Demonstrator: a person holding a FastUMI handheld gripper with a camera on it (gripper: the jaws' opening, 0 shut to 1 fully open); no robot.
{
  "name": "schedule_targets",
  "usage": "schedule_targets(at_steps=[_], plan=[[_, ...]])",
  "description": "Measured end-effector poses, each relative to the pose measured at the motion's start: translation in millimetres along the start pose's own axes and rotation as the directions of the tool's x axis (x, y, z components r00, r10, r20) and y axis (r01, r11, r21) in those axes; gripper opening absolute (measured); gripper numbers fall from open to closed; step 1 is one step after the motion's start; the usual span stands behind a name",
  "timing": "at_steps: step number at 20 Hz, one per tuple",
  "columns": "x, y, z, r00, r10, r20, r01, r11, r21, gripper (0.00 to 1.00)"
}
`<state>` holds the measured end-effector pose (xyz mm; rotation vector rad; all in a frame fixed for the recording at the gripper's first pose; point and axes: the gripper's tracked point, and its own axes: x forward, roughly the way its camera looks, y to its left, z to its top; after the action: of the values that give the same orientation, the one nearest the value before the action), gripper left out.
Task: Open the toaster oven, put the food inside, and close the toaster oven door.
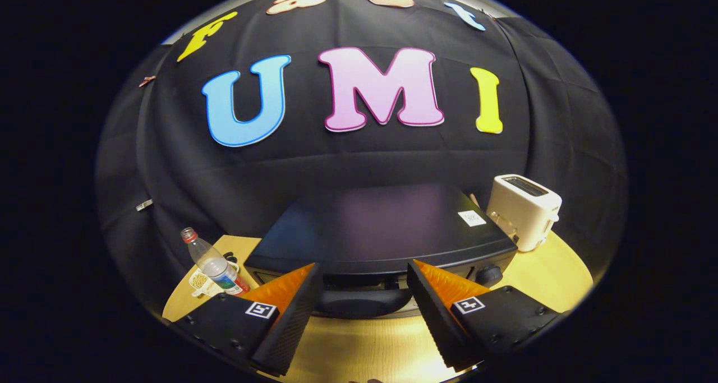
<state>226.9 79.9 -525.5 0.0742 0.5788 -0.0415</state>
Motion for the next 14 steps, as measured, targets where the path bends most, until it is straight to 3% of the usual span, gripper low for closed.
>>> schedule_targets(at_steps=[4, 10, 14], plan=[[4.0, -4.2, -9.5, 1.000, -0.028, -0.002, 0.028, 0.999, -0.042, 0.98], [-15.0, -8.5, -27.9, 0.997, 0.008, -0.071, -0.002, 0.996, 0.088, 0.99], [-34.5, -10.2, -44.0, 0.993, -0.001, -0.120, 0.005, 0.999, 0.034, 0.98]])
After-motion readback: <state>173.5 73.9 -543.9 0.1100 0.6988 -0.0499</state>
